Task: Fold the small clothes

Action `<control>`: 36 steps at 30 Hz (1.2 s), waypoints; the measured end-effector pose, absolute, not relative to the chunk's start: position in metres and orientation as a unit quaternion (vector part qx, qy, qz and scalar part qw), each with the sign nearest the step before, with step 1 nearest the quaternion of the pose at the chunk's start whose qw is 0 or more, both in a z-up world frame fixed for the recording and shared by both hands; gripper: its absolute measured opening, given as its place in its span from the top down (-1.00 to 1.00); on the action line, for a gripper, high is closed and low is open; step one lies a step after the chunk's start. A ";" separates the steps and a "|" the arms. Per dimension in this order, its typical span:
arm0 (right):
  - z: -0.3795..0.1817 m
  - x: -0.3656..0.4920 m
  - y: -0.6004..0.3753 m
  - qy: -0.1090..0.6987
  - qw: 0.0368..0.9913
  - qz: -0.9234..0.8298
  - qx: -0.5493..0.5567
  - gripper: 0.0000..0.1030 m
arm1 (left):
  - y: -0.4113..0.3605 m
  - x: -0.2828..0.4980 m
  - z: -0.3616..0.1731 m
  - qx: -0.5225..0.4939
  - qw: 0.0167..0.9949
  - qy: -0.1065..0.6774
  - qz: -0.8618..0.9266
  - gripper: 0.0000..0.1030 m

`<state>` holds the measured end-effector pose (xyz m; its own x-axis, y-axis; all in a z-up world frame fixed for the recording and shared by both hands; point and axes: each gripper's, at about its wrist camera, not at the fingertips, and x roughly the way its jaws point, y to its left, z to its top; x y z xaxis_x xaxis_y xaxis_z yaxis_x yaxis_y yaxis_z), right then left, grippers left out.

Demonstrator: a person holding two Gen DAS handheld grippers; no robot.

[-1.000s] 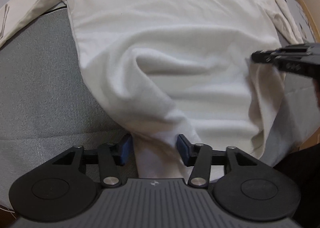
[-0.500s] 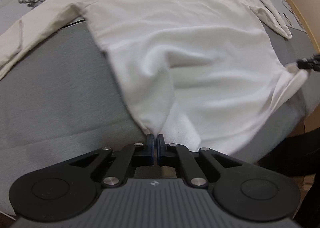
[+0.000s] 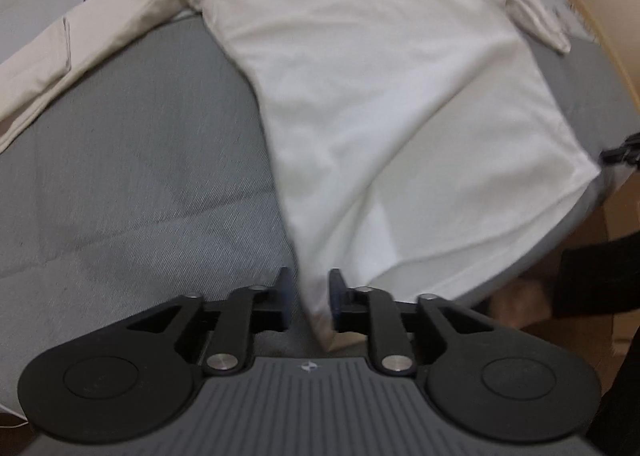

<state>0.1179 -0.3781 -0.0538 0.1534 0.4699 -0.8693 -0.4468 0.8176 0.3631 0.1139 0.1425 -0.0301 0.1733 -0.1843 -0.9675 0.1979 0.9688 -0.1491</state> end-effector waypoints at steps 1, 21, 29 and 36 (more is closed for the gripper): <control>-0.053 0.118 -0.376 0.574 0.760 0.304 0.012 0.78 | 0.138 0.115 -0.029 0.008 0.766 0.629 -0.131 0.49; -0.065 0.103 -0.308 0.527 0.747 0.369 -0.164 0.35 | 0.107 0.097 -0.055 0.085 0.732 0.643 -0.210 0.41; -0.059 0.105 -0.311 0.492 0.769 0.358 -0.193 0.89 | 0.105 0.097 -0.062 0.103 0.728 0.648 -0.199 0.48; -0.052 0.100 -0.333 0.496 0.762 0.391 -0.141 0.91 | 0.102 0.090 -0.058 0.123 0.732 0.632 -0.220 0.96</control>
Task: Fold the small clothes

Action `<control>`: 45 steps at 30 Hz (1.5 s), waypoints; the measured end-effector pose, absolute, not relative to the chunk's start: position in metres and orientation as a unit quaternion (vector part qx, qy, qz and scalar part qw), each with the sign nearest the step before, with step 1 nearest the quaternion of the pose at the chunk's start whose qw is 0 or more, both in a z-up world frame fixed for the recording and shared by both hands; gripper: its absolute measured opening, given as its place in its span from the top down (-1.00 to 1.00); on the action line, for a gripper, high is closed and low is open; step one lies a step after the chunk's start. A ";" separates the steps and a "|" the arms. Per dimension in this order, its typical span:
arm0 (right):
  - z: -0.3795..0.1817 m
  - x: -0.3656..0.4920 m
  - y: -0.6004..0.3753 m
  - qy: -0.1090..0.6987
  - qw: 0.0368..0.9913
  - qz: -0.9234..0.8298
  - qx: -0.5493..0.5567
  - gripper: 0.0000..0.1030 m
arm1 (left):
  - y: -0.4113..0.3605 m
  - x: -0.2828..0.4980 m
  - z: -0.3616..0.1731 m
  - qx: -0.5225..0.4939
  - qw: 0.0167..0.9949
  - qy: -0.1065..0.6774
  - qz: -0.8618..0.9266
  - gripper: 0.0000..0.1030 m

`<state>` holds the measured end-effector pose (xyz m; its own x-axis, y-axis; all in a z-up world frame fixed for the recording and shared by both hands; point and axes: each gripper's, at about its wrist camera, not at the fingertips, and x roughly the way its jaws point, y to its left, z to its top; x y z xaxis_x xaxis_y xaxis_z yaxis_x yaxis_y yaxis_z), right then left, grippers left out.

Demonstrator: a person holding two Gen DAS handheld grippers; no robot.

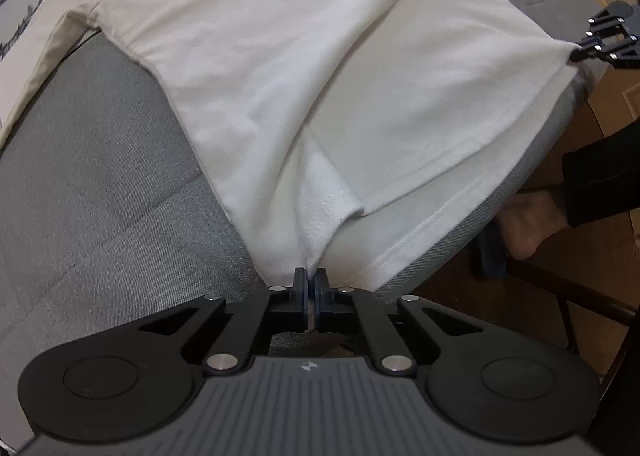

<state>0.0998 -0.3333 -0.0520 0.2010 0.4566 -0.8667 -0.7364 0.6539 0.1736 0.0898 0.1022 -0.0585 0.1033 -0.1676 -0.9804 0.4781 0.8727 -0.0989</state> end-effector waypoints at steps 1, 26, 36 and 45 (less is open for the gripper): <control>-0.052 0.100 -0.339 0.500 0.763 0.388 -0.132 0.91 | 0.101 0.088 -0.058 0.124 0.731 0.630 -0.230 0.96; -0.063 0.115 -0.361 0.535 0.770 0.334 -0.090 0.87 | 0.073 0.071 -0.058 0.195 0.721 0.597 -0.292 0.34; -0.071 0.115 -0.350 0.542 0.764 0.333 -0.110 0.49 | 0.089 0.054 -0.061 0.236 0.707 0.595 -0.300 0.97; -0.076 0.117 -0.344 0.550 0.758 0.328 -0.122 0.49 | 0.087 0.060 -0.048 0.193 0.714 0.588 -0.327 0.95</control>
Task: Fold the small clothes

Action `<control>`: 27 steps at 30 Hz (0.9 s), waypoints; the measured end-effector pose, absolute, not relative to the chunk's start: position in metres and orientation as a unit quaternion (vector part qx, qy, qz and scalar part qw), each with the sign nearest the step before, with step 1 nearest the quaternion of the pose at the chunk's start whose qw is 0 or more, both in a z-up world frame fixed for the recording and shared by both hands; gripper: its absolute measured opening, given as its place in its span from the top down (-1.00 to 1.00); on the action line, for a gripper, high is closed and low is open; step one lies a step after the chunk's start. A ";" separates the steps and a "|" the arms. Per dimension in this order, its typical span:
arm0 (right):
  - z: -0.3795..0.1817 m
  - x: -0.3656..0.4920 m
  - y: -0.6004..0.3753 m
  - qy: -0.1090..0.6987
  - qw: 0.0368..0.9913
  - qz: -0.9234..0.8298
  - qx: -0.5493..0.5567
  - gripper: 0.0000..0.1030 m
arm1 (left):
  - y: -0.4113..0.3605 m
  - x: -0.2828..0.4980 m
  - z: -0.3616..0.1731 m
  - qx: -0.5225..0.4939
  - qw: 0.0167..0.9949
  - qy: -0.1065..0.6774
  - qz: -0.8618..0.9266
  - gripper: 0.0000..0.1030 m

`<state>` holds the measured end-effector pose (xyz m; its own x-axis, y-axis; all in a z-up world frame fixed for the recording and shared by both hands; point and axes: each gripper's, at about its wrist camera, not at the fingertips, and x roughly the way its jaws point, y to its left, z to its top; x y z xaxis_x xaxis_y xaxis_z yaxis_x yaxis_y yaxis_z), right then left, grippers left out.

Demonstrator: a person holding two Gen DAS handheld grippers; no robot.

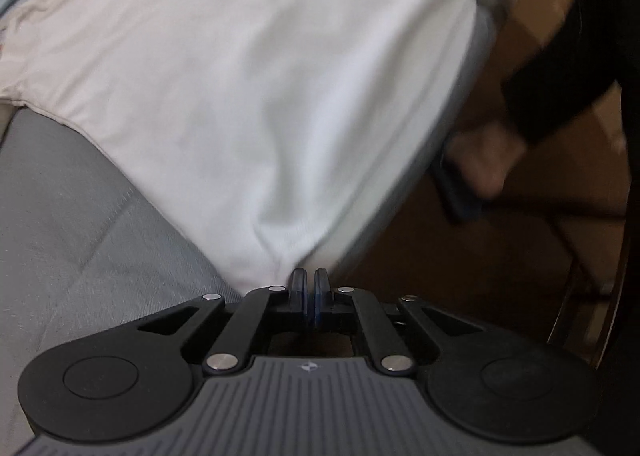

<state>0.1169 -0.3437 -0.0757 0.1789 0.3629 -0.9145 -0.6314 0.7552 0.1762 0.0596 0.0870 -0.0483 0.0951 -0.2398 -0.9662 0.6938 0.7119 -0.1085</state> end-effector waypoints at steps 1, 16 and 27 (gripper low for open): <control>-0.076 0.116 -0.343 0.550 0.758 0.329 -0.124 0.49 | 0.089 0.063 -0.045 0.180 0.721 0.585 -0.326 0.93; -0.073 0.110 -0.342 0.548 0.751 0.344 -0.128 0.51 | 0.083 0.074 -0.067 0.217 0.696 0.627 -0.277 0.93; -0.060 0.121 -0.332 0.515 0.776 0.351 -0.095 0.41 | 0.075 0.090 -0.063 0.221 0.696 0.634 -0.252 0.64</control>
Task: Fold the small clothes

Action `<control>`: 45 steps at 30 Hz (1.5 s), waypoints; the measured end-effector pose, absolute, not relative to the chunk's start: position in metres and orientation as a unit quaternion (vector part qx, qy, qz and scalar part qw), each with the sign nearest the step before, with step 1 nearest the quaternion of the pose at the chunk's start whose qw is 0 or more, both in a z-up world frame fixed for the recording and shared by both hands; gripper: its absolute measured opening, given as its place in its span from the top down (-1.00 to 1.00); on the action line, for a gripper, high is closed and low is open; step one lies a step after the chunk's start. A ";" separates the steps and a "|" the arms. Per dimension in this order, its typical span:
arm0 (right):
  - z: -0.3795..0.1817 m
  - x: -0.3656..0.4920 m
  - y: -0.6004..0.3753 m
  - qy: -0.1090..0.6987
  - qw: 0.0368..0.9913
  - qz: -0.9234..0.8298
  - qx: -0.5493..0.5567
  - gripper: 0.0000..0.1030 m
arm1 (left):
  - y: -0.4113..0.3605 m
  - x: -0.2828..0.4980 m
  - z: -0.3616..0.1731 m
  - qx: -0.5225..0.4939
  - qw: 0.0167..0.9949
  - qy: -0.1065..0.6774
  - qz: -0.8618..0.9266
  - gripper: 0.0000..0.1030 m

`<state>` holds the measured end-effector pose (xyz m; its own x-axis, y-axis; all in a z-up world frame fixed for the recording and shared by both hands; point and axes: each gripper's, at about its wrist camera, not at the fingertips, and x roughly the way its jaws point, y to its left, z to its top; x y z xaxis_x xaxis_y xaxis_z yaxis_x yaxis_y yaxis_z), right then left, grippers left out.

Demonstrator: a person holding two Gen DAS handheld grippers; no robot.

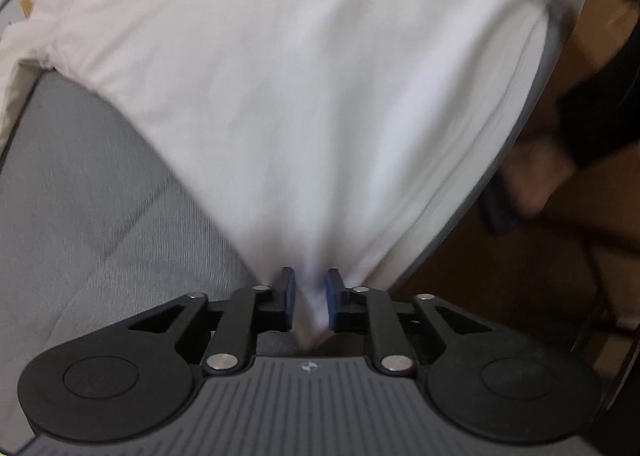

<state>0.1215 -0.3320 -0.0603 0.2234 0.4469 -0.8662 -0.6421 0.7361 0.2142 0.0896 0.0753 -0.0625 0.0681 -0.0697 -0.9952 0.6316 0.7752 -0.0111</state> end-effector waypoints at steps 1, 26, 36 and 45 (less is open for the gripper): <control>-0.067 0.122 -0.329 0.529 0.766 0.346 -0.118 0.41 | 0.073 0.090 -0.061 0.225 0.696 0.632 -0.255 0.62; 0.009 0.183 -0.304 0.337 0.911 0.219 -0.089 0.40 | 0.177 0.183 0.045 0.002 0.903 0.427 0.040 0.01; 0.036 0.217 -0.267 0.280 0.939 0.199 -0.028 0.41 | 0.282 0.209 0.032 -0.124 0.874 0.444 0.155 0.78; 0.052 0.245 -0.209 0.264 0.937 0.231 0.005 0.40 | 0.360 0.229 -0.005 -0.293 0.813 0.441 0.243 0.05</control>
